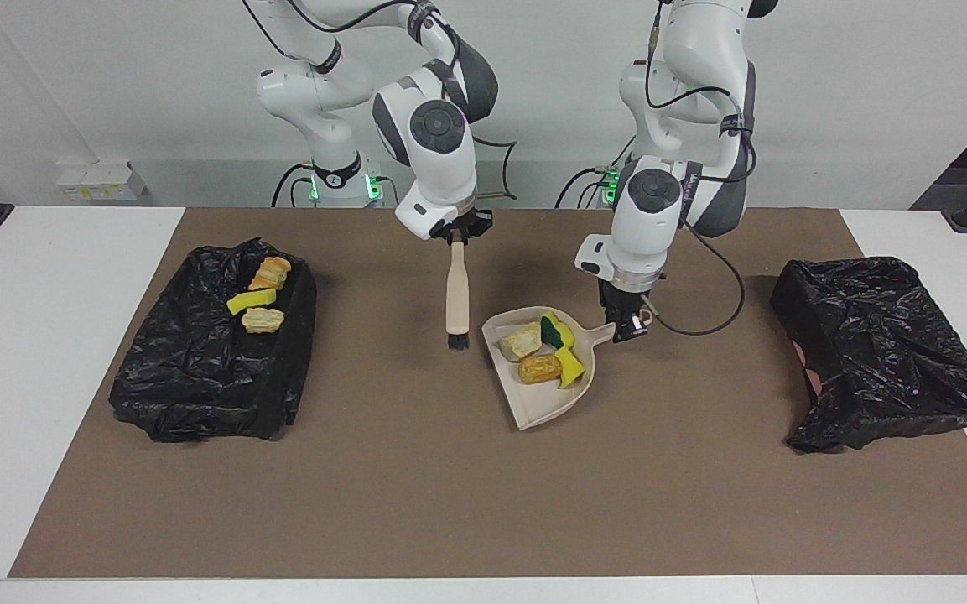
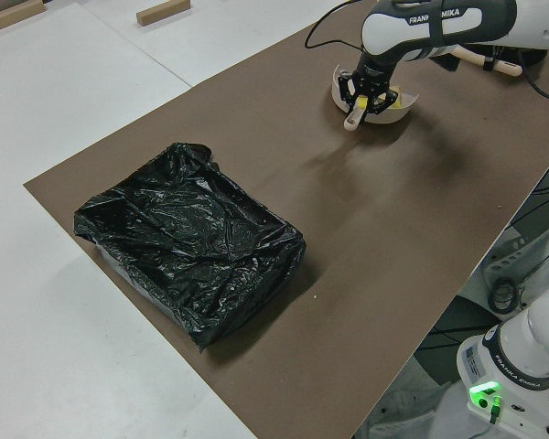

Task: Sweep and dump trash in bin
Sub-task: 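Carry the dustpan to the other black bag and tip it with the left gripper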

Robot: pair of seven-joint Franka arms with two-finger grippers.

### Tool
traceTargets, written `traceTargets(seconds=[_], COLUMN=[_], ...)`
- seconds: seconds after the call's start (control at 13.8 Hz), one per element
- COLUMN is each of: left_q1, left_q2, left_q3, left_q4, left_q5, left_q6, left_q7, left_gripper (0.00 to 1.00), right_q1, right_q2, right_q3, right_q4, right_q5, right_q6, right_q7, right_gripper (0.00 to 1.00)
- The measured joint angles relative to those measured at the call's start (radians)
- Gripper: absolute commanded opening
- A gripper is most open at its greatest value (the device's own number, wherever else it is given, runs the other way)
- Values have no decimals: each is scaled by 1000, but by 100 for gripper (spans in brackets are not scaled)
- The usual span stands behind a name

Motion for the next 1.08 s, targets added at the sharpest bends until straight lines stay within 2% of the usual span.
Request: traceTargets(seconds=[0.14, 0.36, 0.65, 0.87, 1.08], left_q1=[61, 162, 308, 430, 562], left_q2=[-1, -3, -4, -1, 1], left_q3=[2, 4, 9, 12, 15], left_q4=[79, 179, 276, 289, 290], left_q5=[-30, -39, -47, -48, -49], left_q6=[-97, -188, -267, -276, -276], left_q7=[103, 221, 382, 555, 751], left_gripper=[0, 0, 0, 0, 0], right_q1=[41, 104, 190, 245, 261], right_q2=[-38, -64, -23, 39, 85], right_q3=[6, 12, 13, 13, 12], right_q4=[-37, -143, -197, -203, -211], right_q5=[38, 83, 111, 116, 116], right_q6=[23, 90, 151, 255, 289], right_q7=[16, 12, 34, 113, 139], right_gripper=[0, 0, 0, 0, 0])
